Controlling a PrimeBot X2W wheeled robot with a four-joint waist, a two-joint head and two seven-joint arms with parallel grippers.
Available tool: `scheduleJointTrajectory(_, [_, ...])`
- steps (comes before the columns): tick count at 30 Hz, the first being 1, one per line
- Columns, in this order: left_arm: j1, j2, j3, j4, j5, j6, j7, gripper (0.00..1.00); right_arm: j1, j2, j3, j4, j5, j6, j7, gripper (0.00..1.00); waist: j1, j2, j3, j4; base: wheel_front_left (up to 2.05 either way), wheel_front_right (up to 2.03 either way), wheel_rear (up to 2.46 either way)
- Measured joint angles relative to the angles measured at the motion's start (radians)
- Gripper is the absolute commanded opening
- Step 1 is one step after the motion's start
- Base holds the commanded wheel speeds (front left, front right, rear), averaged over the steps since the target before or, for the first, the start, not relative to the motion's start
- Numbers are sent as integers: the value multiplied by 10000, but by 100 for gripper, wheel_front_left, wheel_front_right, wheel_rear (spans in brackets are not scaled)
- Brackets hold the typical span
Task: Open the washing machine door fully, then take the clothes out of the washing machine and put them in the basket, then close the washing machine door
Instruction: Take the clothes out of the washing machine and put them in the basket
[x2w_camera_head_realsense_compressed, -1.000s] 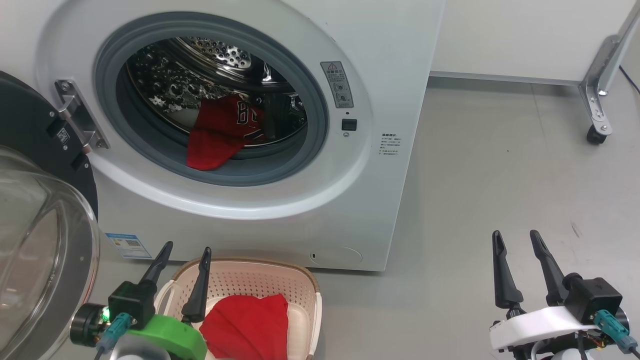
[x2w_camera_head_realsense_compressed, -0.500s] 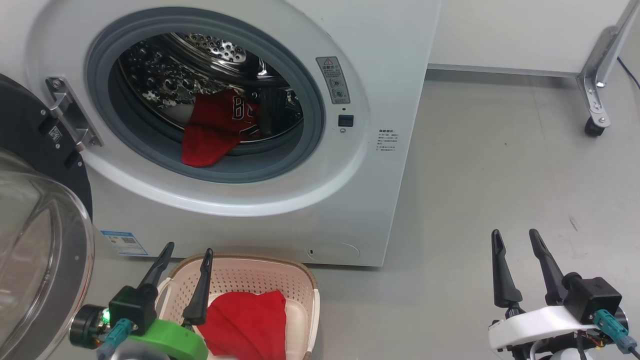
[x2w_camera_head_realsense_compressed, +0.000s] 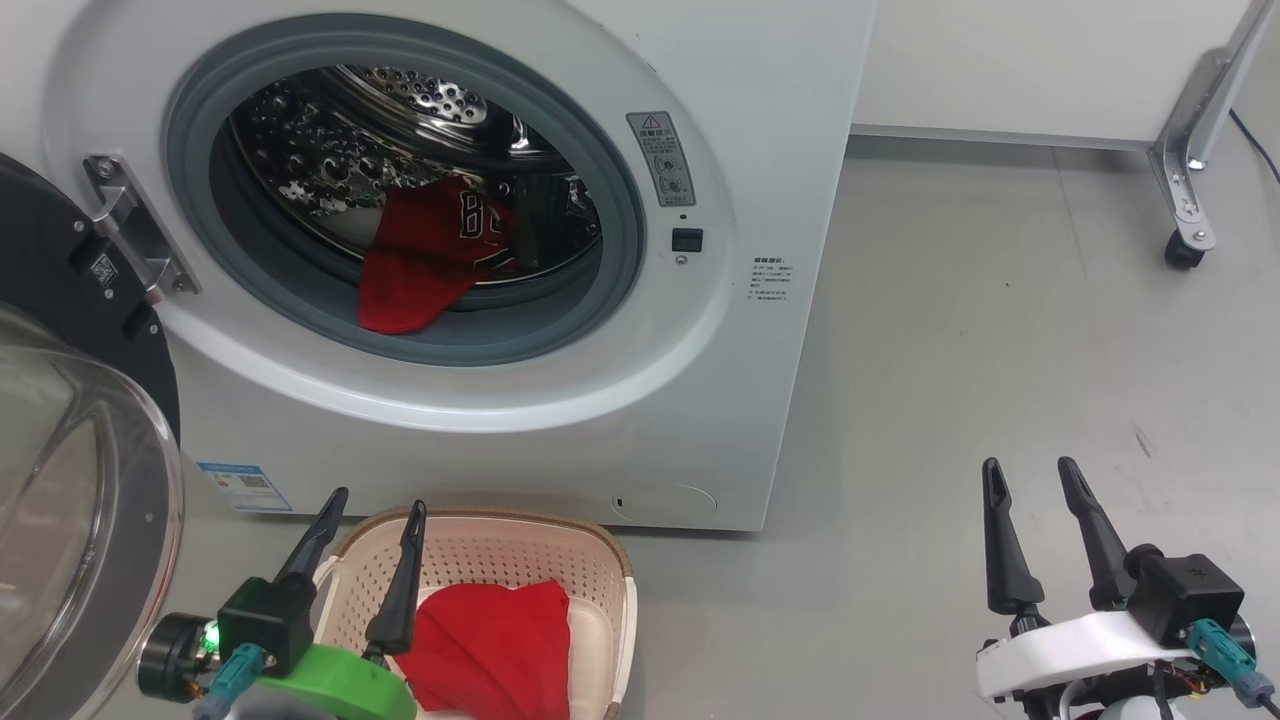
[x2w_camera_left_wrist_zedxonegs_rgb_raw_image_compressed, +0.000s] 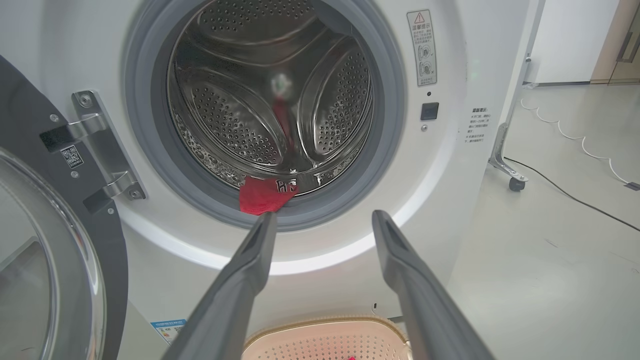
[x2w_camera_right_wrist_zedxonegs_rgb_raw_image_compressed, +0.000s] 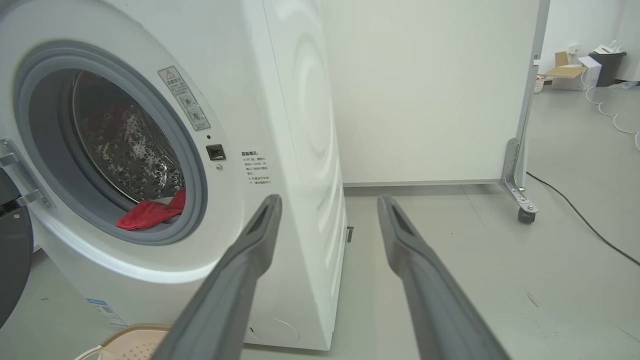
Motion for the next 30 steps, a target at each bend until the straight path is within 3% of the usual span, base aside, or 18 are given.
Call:
scheduleJointTrajectory(17, [199, -17, 134, -232, 2, 0, 0, 100, -4, 29, 59, -54, -67, 48, -2, 100, 0, 0, 162, -122, 0, 0, 0])
scheduleJointTrajectory(30, [45, 253, 341, -405, 105, 0, -15, 100, -180, 36, 612, -345, -165, 88, 0, 100, 0, 0, 1172, -538, 0, 0, 0])
